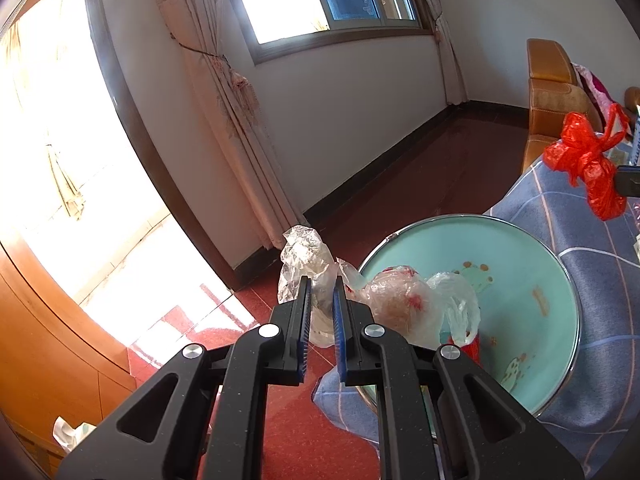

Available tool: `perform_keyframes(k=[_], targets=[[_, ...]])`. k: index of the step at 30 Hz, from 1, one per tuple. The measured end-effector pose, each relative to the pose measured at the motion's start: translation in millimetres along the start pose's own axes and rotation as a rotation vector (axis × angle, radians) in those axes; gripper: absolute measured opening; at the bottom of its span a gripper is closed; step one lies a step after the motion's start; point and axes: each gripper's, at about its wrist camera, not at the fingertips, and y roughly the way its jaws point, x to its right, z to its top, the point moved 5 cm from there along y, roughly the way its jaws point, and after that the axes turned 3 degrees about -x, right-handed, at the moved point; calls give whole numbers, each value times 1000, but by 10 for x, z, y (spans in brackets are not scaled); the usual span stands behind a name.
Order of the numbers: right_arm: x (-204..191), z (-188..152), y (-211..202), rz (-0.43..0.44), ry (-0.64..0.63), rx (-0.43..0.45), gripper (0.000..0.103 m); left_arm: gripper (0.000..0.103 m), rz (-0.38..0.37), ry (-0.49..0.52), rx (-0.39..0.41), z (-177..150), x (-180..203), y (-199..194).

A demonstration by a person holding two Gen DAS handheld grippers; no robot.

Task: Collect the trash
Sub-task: 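Carry the clear bags and red bag over the green bin with both tools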

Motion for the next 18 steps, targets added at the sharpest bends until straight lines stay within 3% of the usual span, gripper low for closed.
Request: perform_keyframes(k=[18], targets=[[-208,24,303,18,-72,-47,2,10,-13,2,-10,-4,-14,49]])
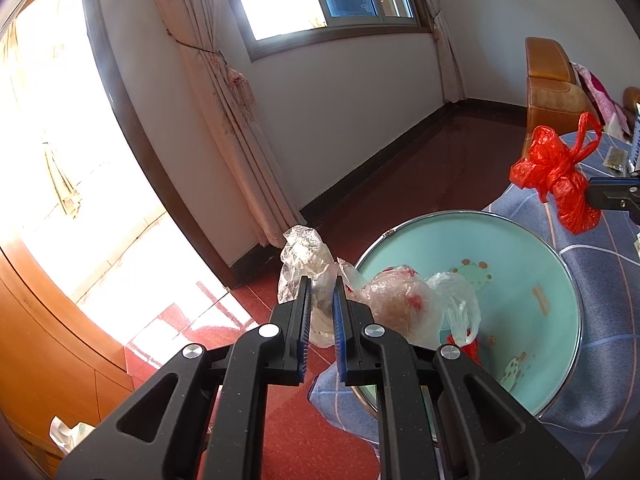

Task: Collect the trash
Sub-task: 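Carry the clear bags and red bag over the green bin with both tools, then open both tools to drop the bags into the bin, then grasp the black mesh with the left tool and lift it toward the bin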

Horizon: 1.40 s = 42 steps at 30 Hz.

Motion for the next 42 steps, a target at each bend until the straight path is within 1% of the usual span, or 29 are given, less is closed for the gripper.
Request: perform_keyframes(k=[19,29,31,32,33,34,36,37,38,40,42], targets=[[-160,-25,22,26,-63,-10,2,10,-31,7,-4,6,13,37],[-199,-29,21,41,-73,-10,2,12,-37,14,-5,-4,34,49],[-209,-24,9,46,-75,-5,5,18,-40,19,-3,-1,39,45],[-209,-16,-4,52,-69,3,18,34,-35,20,1,2,44,37],[-203,-12,-13,64,-60,4,28,41,-33,18,10,9,45,20],[-195,-10,-29,67,-53,8,34,45,-35,17,16,18,50,7],[-177,-11,-62,50,-45,14,36,49,-39,19,20,32,65,-8],[-152,-10,-102,42,-31,19,38,56,-36,20,23,38,65,-13],[-121,-9,-157,33,-17,26,40,61,-33,15,29,45,63,-23],[-41,-35,-301,12,11,43,43,62,-51,10,32,51,84,-41],[123,-110,-549,-34,49,65,46,65,-73,10,37,59,138,-80]])
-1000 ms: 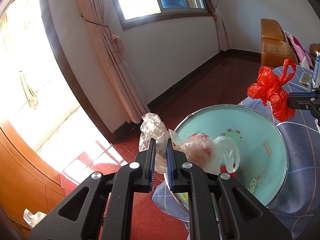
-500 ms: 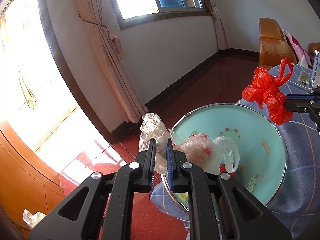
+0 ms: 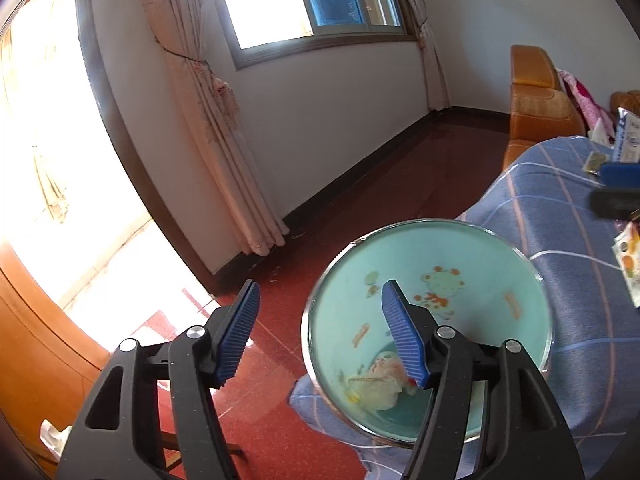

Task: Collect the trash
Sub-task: 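Grasp the black mesh with the left tool and lift it toward the bin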

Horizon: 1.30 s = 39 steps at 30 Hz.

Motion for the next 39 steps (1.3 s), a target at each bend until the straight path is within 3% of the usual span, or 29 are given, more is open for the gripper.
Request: perform_keyframes(k=[4,9,12,21,29,31,33,35,36,39], targets=[[502,-237,-519,-103,116,49,53,69,-64,23,17,-1,245,-104],[1300,-909,-1093,-332,292,63,57,70,-162,82,35,-24,721,-288],[1581,-1375,-1289,-390,388,52,59,70,-207,129,62,-5,1023,-429],[1975,-2361,-1687,-469,575,65,65,76,-376,216,103,56,1919,-811],[2025,-2536,-1740,-484,605,86,68,75,-478,293,83,-73,2513,-868],[1979,-2538,-1704,-474,596,83,68,65,-495,306,83,-73,2583,-836],[1942,-2544,-1660,-465,588,76,68,46,-528,322,57,-86,2651,-763],[1914,-2541,-1628,-459,584,73,68,19,-555,331,39,-98,2677,-721],[1904,-2544,-1619,-457,583,72,68,12,-559,336,40,-96,2675,-714],[1890,-2520,-1596,-452,584,74,68,9,-561,341,67,-49,2582,-775]])
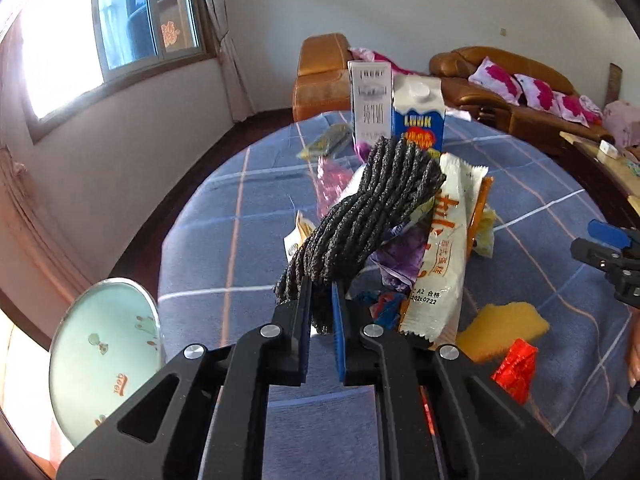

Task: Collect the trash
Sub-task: 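Grasp the black mesh with the left tool and lift it toward the bin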

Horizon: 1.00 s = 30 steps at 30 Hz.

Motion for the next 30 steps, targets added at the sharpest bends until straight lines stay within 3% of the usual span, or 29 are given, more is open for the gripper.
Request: perform_keyframes(k=[4,9,15,19,24,26,30], targets=[[-74,47,-28,11,-5,9,68,9,27,10,44,53,-156,-254],[-248,285,-21,58,-26,38,68,9,125,56,59,-14,-372,-492],[-599,723,138,141,-53,66,68,9,165,-65,-6,-289,-865,-435],[-812,860,399,186,-79,11,68,9,192,-104,-30,-433,-1087,-435],[-855,763,664,219,-81,-83,68,9,191,-140,-48,-579,-1231,-423],[-840,693,698,236,-75,-104,63,9,185,-153,-50,-602,-1252,-415],[-837,641,668,267,-72,-114,36,9,178,-166,-50,-625,-1290,-414]])
